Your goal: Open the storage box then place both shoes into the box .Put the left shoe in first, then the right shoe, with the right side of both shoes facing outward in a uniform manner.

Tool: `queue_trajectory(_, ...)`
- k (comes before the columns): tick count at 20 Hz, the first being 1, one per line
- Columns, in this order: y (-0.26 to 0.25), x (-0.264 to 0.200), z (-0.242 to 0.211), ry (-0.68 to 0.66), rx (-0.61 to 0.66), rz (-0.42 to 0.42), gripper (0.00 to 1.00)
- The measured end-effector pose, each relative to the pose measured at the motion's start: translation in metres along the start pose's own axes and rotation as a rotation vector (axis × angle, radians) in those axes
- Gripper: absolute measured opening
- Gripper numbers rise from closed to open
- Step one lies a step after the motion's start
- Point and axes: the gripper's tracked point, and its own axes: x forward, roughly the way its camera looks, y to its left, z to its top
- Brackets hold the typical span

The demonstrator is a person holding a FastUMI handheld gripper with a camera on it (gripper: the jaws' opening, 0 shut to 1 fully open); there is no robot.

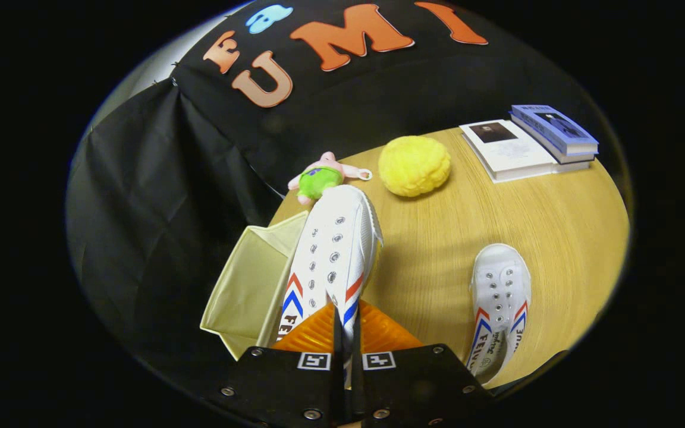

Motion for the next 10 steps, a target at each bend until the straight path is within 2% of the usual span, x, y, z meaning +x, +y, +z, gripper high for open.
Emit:
queue_trajectory(6,0.066,0.002,0.019,-0.026,-0.059,0.076,0.05)
queue_trajectory(10,0.104,0.023,0.006,0.005,-0.127,0.119,0.05)
